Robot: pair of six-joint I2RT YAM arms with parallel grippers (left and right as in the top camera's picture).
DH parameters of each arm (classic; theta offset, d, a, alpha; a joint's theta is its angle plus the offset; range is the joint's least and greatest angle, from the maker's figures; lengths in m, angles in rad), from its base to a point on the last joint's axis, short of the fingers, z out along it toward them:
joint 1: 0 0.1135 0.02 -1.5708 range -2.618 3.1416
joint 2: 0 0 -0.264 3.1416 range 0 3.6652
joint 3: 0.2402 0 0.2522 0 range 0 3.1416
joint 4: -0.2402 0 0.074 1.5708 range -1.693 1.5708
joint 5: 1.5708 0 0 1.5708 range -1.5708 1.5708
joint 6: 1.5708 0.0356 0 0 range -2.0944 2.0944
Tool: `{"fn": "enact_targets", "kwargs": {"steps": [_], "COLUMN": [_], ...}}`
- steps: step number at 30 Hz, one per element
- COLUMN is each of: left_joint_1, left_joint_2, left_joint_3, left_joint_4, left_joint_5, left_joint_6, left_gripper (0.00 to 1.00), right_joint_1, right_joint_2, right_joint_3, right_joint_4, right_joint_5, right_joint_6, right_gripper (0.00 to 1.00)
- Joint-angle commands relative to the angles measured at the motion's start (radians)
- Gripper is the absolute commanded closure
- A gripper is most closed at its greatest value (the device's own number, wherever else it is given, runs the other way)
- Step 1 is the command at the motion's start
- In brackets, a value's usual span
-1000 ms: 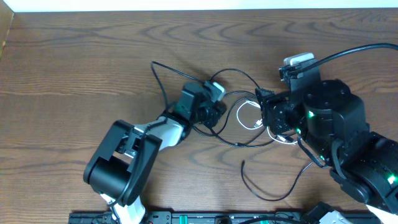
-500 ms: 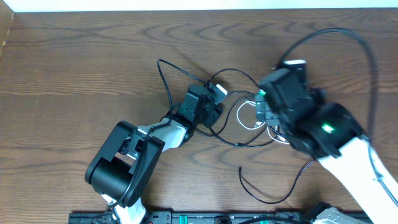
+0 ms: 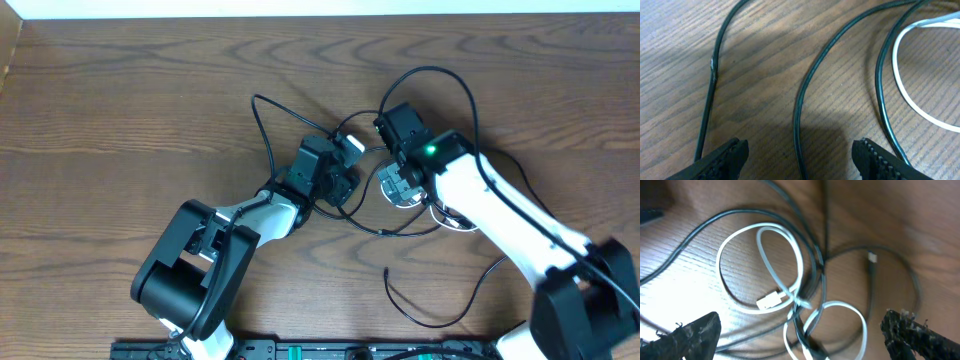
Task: Untangle cables
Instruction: 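Grasp the white cable with the right gripper and lift it up-right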
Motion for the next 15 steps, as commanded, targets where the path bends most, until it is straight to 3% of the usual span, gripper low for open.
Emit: {"fn": "enact_targets", "kwargs": {"steps": [1,6,15], "left_joint_1": [0.001,0.001,0.001], "left_joint_2": [-0.021,-0.021,-0.021], "left_joint_3": [0.009,0.009,0.009], "left_joint_4": [-0.015,-0.018,-0.018], "left_joint_5": [-0.005,-0.005,-0.006], "left_joint_6": [0.01,0.01,0.01], "left_gripper": [0.27,0.27,0.27], "right_joint_1": [-0.037,-0.076,-0.109], "right_joint_2": [0.035,0.082,0.128], "right_joint_3": [-0.005,-0.005,-0.01], "right_joint_4": [0.039,0.106,0.113], "right_joint_5": [-0.13,-0.158,-0.205], "right_joint_6": [-0.187,-0.231,-0.23], "right_gripper": [0.01,0.03,0.37]}}
